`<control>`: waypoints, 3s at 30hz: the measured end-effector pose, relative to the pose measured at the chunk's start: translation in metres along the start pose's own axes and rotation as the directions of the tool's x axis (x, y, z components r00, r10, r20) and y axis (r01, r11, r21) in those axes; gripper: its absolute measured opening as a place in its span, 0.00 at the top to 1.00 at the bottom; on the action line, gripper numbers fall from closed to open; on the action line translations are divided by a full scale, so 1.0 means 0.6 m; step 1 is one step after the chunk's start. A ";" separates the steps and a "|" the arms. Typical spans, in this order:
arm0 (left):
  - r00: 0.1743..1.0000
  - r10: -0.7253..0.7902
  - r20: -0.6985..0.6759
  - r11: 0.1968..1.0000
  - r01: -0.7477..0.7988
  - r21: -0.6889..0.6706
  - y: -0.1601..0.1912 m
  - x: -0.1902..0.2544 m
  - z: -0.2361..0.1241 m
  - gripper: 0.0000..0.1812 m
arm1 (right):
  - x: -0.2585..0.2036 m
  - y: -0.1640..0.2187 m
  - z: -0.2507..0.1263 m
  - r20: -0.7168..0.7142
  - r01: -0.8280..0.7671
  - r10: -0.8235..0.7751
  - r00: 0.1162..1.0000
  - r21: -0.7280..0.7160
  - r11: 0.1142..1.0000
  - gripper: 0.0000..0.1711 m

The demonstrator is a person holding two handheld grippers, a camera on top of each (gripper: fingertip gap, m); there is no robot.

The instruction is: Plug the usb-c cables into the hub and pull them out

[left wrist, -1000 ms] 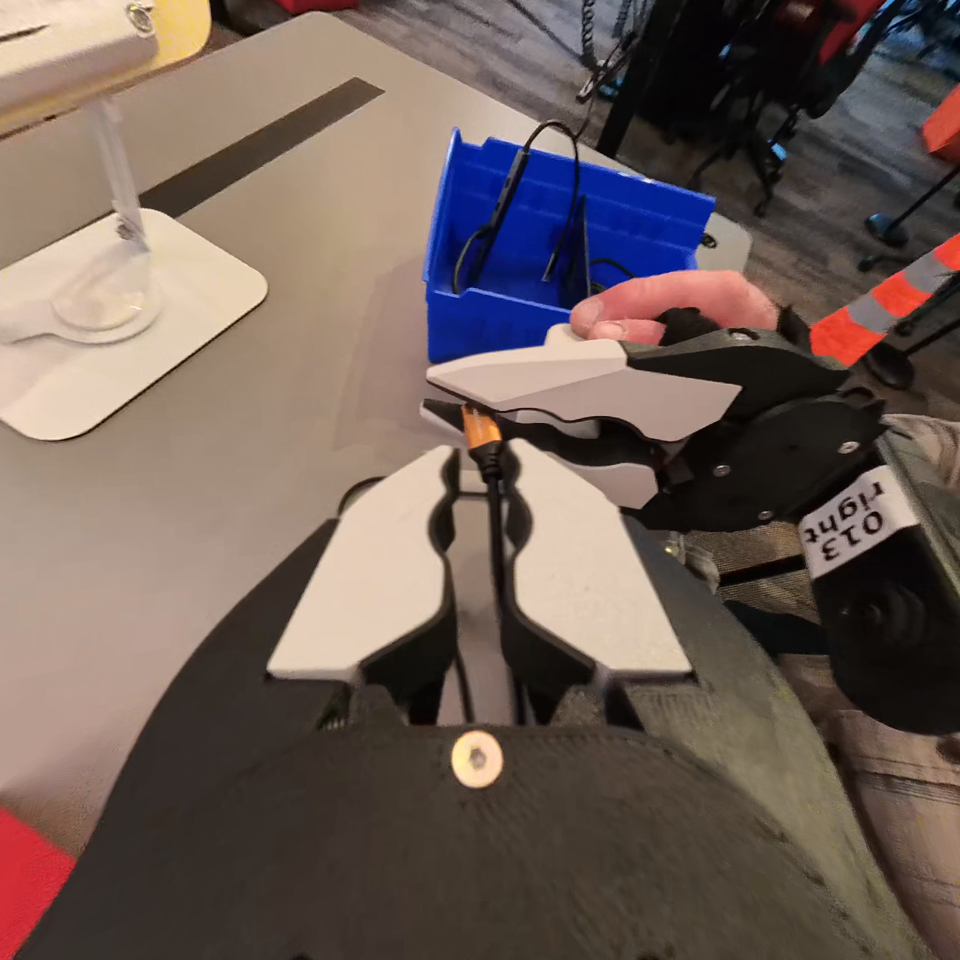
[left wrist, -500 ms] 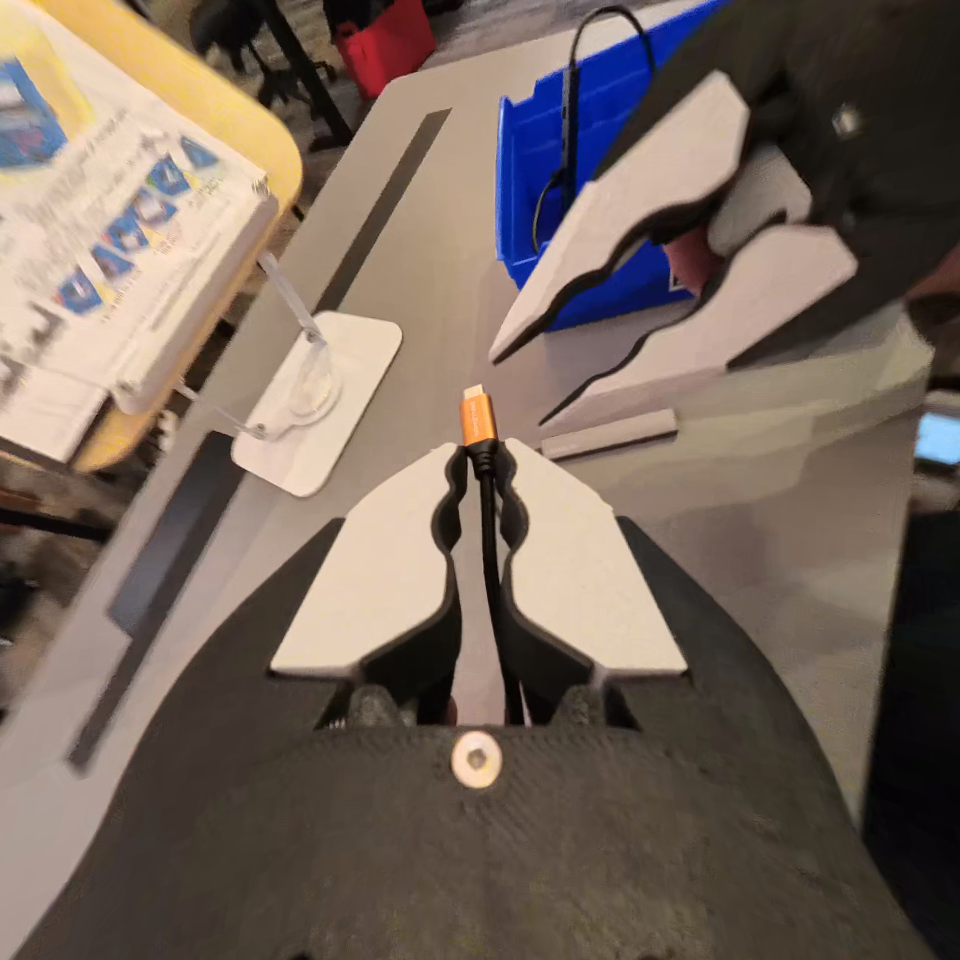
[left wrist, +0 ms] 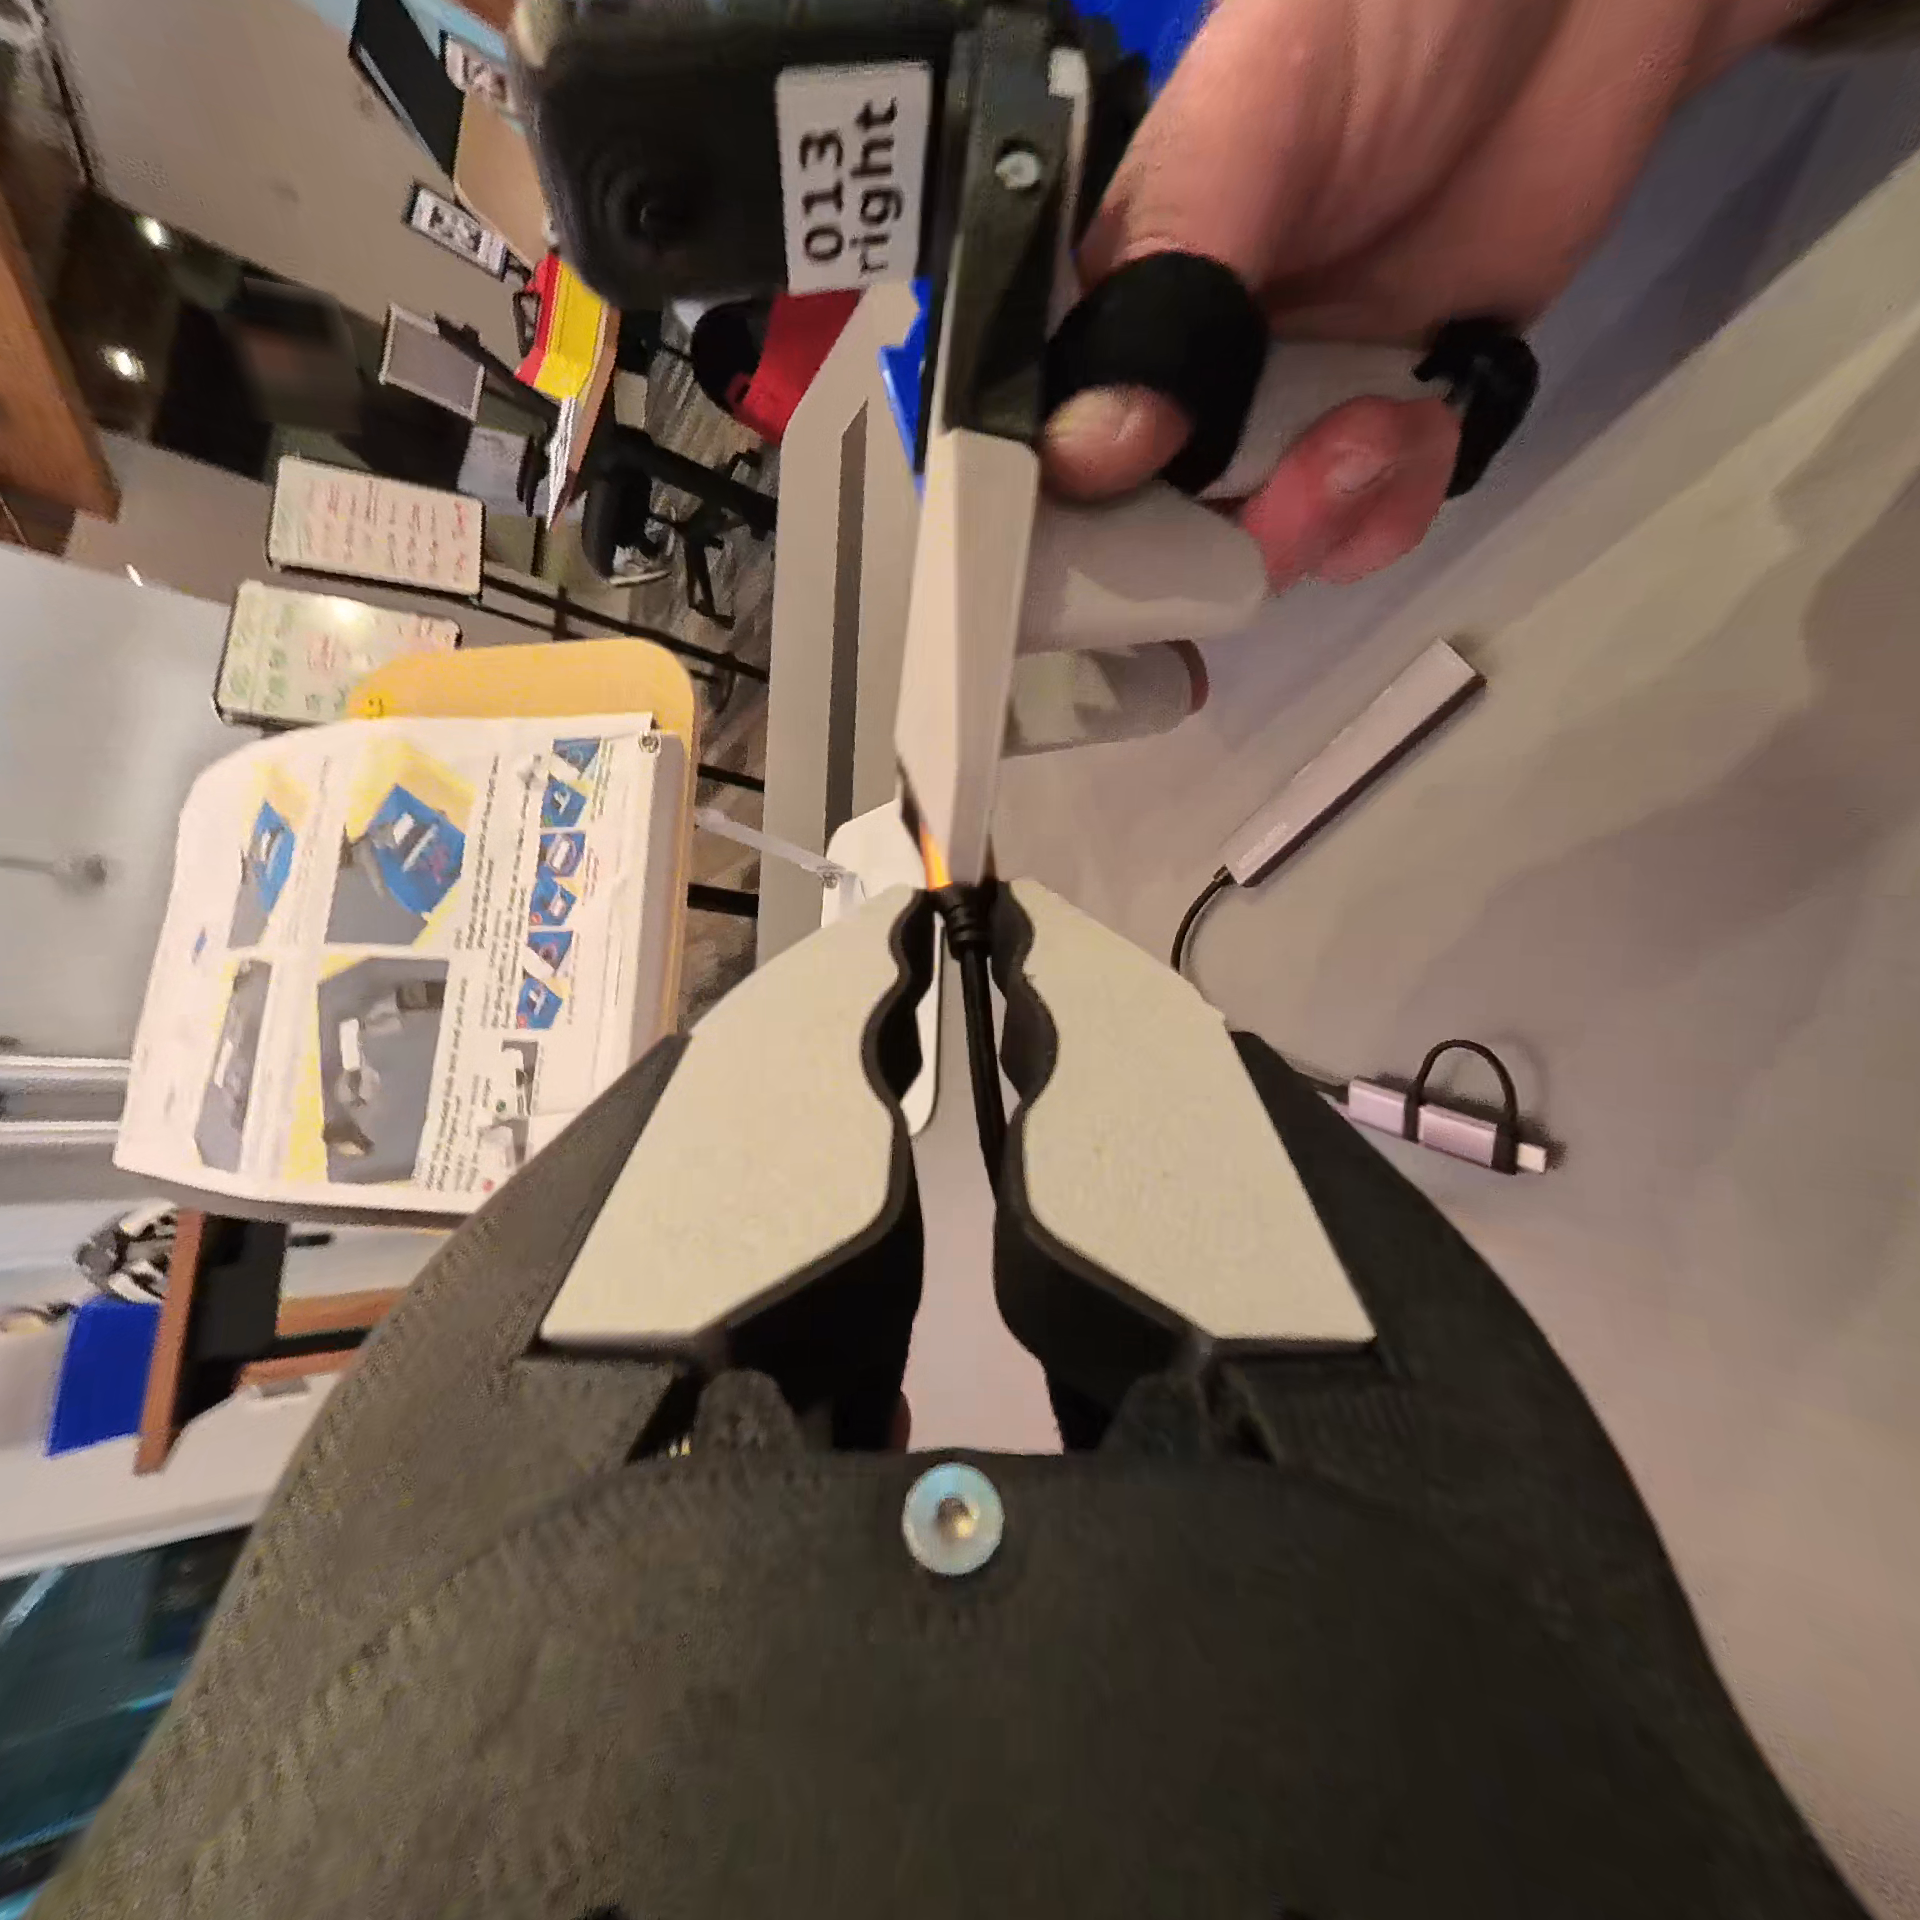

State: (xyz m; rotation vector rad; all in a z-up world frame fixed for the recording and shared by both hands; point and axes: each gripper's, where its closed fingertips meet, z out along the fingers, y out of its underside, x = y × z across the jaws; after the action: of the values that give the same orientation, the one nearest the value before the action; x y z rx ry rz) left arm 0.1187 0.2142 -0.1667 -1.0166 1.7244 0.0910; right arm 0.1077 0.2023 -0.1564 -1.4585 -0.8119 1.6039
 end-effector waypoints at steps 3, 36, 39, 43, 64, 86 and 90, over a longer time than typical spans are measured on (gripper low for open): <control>0.999 0.054 0.003 0.998 -0.054 0.011 -0.009 0.002 -0.002 0.94 | -0.011 0.000 -0.004 0.069 -0.026 0.025 0.997 0.023 0.999 0.97; 0.946 -0.321 -0.043 0.903 0.320 0.288 -0.060 -0.009 -0.031 0.92 | -0.059 -0.020 0.000 0.317 -0.054 -0.011 0.948 0.194 0.979 0.98; 0.931 -0.359 -0.059 0.880 0.359 0.312 -0.063 -0.011 -0.035 0.92 | -0.062 -0.023 -0.003 0.325 -0.054 -0.020 0.946 0.215 0.975 0.98; 0.936 -0.350 -0.033 0.883 0.341 0.322 -0.063 -0.013 -0.038 0.93 | -0.064 -0.024 -0.001 0.343 -0.083 0.007 0.939 0.208 0.975 0.98; 0.952 -0.298 0.069 0.932 0.275 0.235 -0.024 -0.021 -0.054 0.94 | -0.019 -0.018 -0.026 0.061 -0.003 -0.004 0.998 0.107 0.994 0.90; 0.914 -0.399 0.067 0.916 0.395 0.072 0.035 0.020 -0.067 0.94 | 0.139 0.206 -0.211 -0.548 -0.119 -0.600 0.583 -0.788 0.604 0.70; 0.910 -0.411 0.059 0.911 0.407 0.067 0.038 0.029 -0.067 0.94 | 0.152 0.236 -0.213 -0.558 -0.164 -0.605 0.568 -0.797 0.581 0.73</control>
State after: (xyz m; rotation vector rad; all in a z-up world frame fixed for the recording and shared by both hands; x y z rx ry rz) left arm 0.0725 0.1980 -0.1733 -1.2985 1.4083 -0.1861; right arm 0.2134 0.2085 -0.3394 -2.2768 -1.1420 0.0987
